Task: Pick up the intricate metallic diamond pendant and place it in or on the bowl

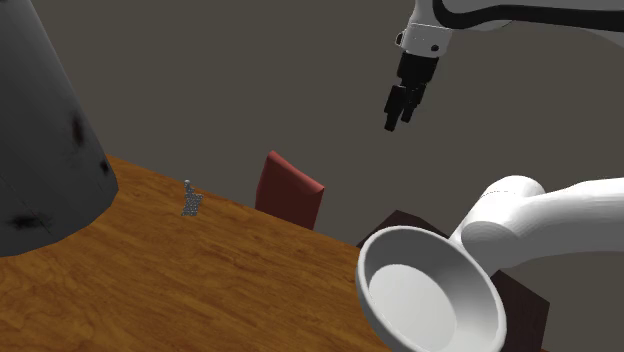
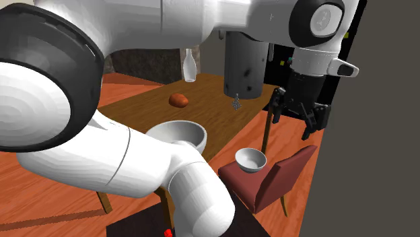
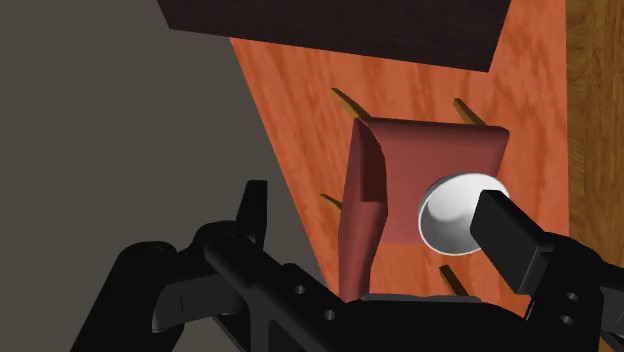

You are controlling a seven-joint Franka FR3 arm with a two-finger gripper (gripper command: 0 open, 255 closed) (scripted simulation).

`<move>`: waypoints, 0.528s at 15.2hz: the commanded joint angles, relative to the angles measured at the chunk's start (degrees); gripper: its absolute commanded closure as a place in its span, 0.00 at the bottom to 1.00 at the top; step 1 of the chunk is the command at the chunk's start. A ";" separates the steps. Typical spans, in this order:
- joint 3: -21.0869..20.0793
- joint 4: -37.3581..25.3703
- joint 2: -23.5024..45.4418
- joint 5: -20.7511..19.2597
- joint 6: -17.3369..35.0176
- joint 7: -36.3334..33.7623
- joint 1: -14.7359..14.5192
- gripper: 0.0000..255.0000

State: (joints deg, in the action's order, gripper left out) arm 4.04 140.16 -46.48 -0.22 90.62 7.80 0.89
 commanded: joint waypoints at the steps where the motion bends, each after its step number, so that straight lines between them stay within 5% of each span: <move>1: 0.00 0.00 0.00 0.00 0.00 0.00 0.00 0.00; 8: -9.69 -0.66 3.14 6.15 4.94 -11.11 -3.17 0.00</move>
State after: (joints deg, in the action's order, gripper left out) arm -4.15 140.08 -44.50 5.04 94.57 -1.52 -1.84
